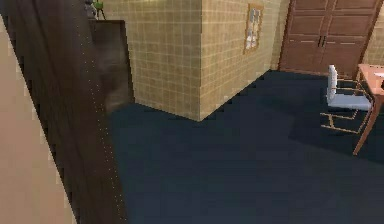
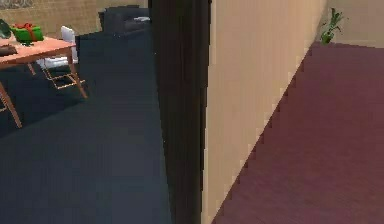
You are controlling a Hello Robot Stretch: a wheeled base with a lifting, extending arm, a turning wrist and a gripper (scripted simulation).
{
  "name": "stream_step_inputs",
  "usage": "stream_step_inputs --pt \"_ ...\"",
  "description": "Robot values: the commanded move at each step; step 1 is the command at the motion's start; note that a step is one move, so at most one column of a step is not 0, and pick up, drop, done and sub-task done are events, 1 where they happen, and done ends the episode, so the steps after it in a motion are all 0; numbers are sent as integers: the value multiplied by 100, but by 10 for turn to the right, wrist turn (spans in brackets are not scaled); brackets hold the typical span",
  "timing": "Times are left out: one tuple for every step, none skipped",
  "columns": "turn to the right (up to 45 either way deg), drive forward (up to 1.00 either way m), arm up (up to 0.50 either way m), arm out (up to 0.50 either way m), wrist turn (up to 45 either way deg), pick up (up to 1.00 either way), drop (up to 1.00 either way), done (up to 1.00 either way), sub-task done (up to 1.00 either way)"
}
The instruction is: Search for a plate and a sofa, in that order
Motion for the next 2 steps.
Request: stream_step_inputs --pt "330 0 0 0 0 0 0 0 0" --pt "0 45 0 0 0 0 0 0 0"
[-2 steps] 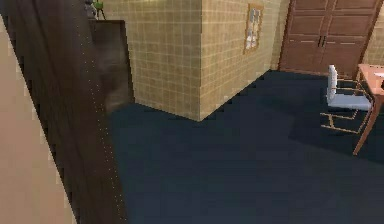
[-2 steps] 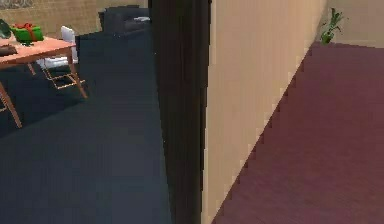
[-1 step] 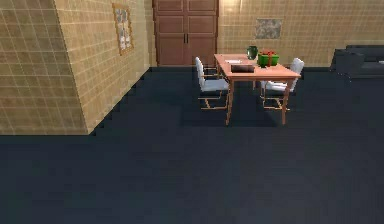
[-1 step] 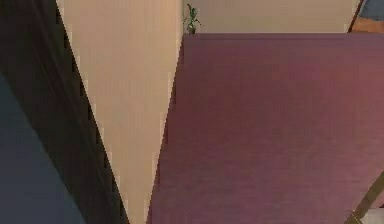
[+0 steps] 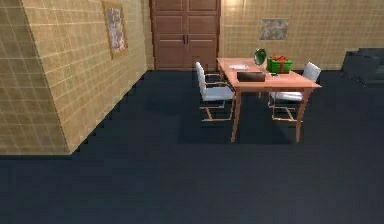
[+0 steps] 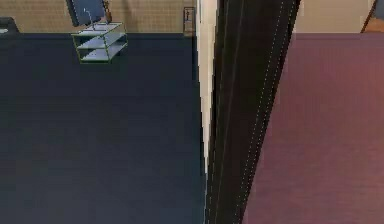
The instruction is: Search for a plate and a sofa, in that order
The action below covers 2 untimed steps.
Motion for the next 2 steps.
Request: stream_step_inputs --pt "420 0 0 0 0 0 0 0 0" --pt "0 100 0 0 0 0 0 0 0"
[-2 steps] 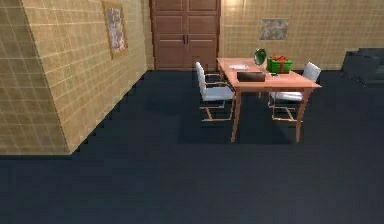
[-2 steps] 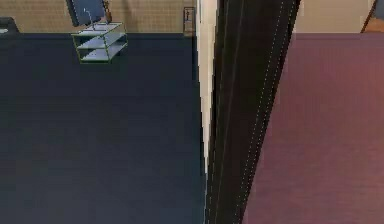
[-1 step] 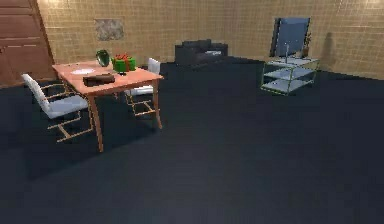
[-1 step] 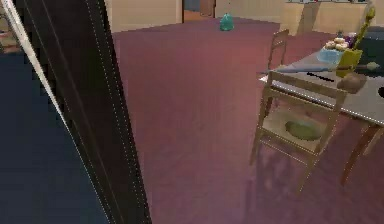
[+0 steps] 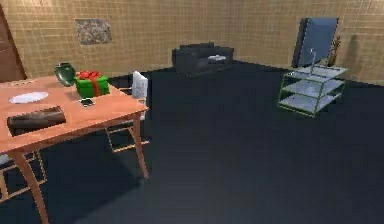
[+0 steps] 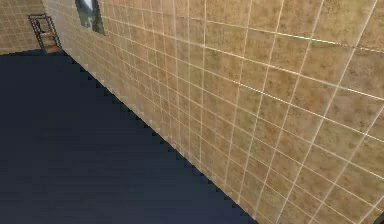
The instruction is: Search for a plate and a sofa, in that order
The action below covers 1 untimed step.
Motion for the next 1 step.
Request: stream_step_inputs --pt "30 0 0 0 0 0 0 0 0"
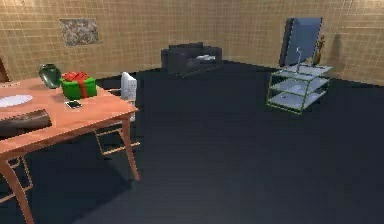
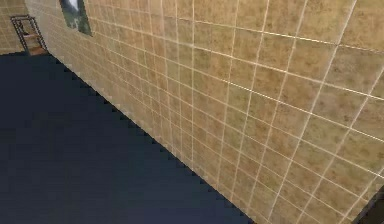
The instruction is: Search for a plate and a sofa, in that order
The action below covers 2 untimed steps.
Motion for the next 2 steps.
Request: stream_step_inputs --pt "0 100 0 0 0 0 0 0 0" --pt "0 100 0 0 0 0 0 0 0"
